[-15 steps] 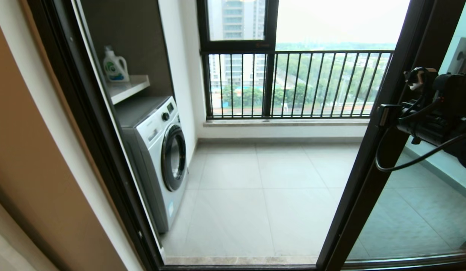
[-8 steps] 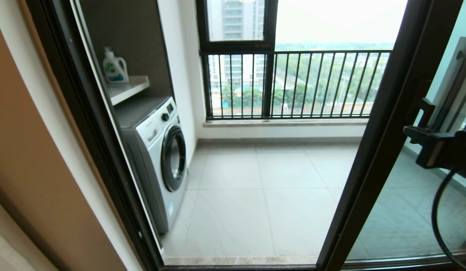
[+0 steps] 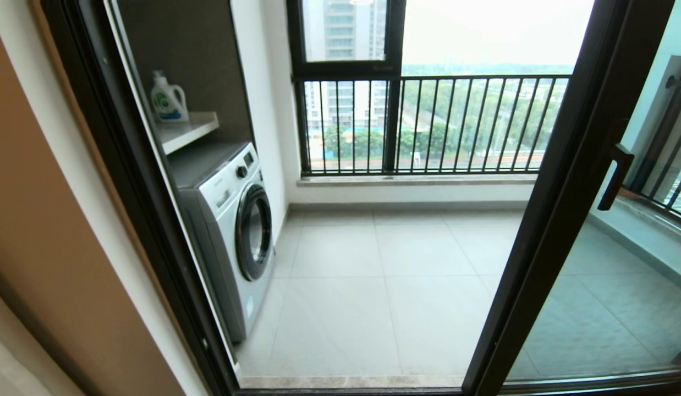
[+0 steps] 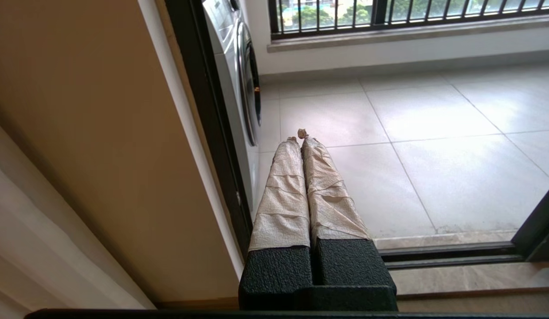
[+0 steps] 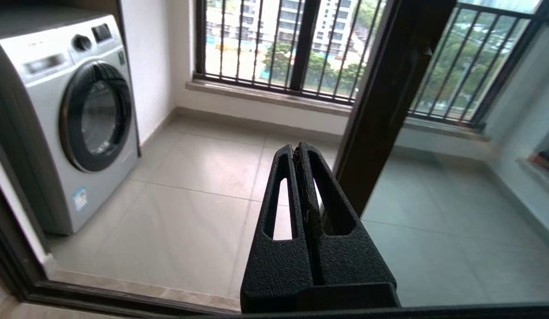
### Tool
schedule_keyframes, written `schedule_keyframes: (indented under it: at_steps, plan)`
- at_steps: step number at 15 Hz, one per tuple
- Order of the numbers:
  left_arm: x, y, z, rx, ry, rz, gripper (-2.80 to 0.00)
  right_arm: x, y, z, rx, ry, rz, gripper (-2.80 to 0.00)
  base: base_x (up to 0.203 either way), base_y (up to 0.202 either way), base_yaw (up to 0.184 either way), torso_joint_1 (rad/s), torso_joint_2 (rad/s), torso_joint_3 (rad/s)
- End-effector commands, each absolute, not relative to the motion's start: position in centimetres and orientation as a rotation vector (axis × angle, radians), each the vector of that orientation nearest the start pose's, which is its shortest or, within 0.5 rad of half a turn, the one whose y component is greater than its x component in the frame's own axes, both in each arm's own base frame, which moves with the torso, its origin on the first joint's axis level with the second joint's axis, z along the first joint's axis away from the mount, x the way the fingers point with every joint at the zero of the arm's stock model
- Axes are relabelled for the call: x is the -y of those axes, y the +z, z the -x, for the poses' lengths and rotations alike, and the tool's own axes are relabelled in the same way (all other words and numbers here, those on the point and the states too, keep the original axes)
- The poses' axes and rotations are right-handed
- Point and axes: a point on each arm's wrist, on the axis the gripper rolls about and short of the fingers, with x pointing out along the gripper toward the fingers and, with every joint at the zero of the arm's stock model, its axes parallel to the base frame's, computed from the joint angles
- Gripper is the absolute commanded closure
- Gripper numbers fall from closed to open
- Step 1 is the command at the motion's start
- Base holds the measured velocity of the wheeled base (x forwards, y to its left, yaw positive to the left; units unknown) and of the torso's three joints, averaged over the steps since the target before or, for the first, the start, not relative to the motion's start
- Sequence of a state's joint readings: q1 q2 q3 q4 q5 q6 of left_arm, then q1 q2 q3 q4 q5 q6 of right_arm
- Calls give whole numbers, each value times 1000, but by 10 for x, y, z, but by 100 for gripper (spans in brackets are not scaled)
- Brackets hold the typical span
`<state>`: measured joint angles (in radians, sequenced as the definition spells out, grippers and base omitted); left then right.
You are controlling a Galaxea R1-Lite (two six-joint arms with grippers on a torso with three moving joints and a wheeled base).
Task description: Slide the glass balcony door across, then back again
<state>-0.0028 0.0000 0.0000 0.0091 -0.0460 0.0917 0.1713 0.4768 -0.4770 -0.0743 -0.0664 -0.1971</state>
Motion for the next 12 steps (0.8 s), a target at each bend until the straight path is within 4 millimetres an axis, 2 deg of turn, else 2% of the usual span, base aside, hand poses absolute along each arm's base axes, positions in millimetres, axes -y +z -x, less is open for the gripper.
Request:
schedule_keyframes:
  at_steps: [1,2,3,5,7,10,11,12]
  plan:
    - [1,75,23,-8,-50,-92,0,8,206,31,152,-13,217,0,0,0,0,0,0,0]
    - [1,74,23,-9,-50,-92,0,9,201,30,103,-108,230,0,0,0,0,0,0,0]
    - [1,74,23,-10,-50,-92,0,10,201,30,91,-131,237,0,0,0,0,0,0,0]
    - [1,75,23,-8,-50,-92,0,9,217,34,123,-161,263,0,0,0,0,0,0,0]
    - [1,75,23,-9,-50,-92,0,5,216,39,148,-137,310,0,0,0,0,0,0,0]
    - [1,75,23,-8,-50,-92,0,2,186,54,181,-128,319,0,0,0,0,0,0,0]
    - [1,75,23,-8,-50,-92,0,1,169,59,207,-110,327,0,0,0,0,0,0,0]
    - [1,75,23,-9,-50,-92,0,1,147,54,203,-85,341,0,0,0,0,0,0,0]
